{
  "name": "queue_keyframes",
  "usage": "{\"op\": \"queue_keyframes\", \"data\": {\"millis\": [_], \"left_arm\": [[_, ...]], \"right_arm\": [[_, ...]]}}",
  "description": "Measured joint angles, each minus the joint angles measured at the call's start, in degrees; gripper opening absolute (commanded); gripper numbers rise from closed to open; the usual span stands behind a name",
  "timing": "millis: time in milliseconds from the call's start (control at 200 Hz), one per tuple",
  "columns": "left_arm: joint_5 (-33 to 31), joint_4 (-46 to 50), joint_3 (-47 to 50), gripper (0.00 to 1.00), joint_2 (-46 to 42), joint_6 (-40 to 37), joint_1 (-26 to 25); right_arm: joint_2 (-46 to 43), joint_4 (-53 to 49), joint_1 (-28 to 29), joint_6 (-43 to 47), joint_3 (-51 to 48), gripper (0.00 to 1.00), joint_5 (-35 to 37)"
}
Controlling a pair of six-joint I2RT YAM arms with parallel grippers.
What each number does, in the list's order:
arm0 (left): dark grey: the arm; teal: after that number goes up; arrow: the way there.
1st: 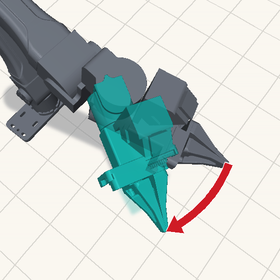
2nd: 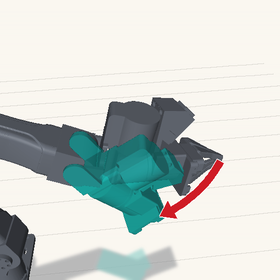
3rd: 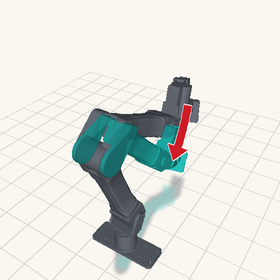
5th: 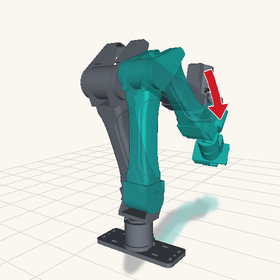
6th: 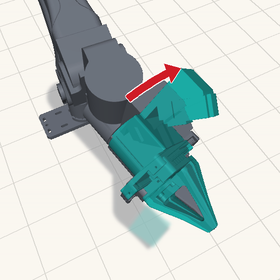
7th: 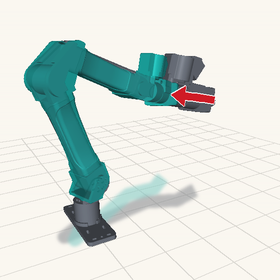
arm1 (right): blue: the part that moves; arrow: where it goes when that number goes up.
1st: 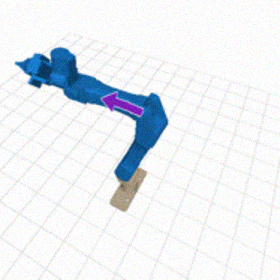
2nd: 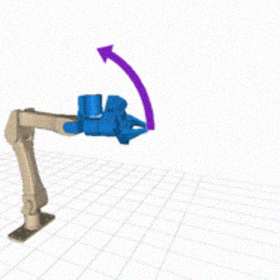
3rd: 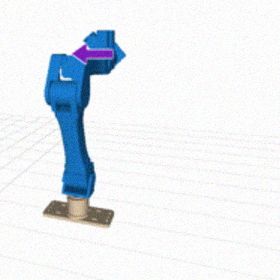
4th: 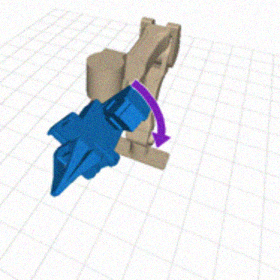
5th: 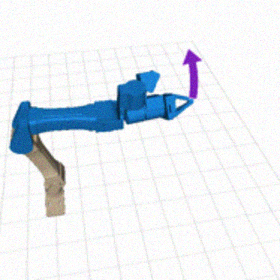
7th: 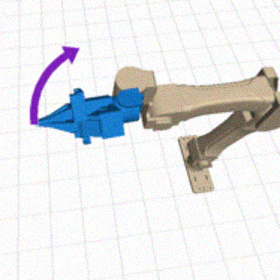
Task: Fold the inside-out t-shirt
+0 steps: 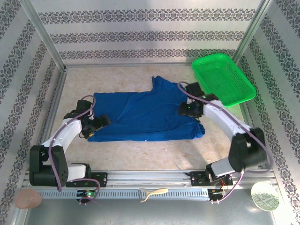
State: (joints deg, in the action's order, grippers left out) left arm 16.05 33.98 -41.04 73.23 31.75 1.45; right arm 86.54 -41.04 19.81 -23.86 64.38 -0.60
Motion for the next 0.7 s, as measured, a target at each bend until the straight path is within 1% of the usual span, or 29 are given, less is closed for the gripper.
{"op": "queue_keyframes", "data": {"millis": [160,315,435,550,699], "left_arm": [[-0.55,-1.09,0.83,1.00,0.00,0.83,0.00],[-1.09,-2.27,1.16,1.00,0.35,1.51,0.00],[-1.20,-3.17,1.55,1.00,1.01,1.62,0.00],[-1.27,-3.48,2.08,1.00,1.86,1.73,0.00],[-1.27,-3.65,2.21,1.00,2.32,1.73,0.00]], "right_arm": [[12.79,-1.20,6.84,3.93,10.25,0.51,3.74],[21.35,-2.95,10.14,6.32,16.02,0.49,5.97],[24.48,-3.89,11.08,7.02,17.22,0.48,6.97],[26.01,-4.66,11.19,7.61,17.49,0.46,7.69],[27.91,-5.03,11.21,7.69,17.75,0.34,8.33]]}}
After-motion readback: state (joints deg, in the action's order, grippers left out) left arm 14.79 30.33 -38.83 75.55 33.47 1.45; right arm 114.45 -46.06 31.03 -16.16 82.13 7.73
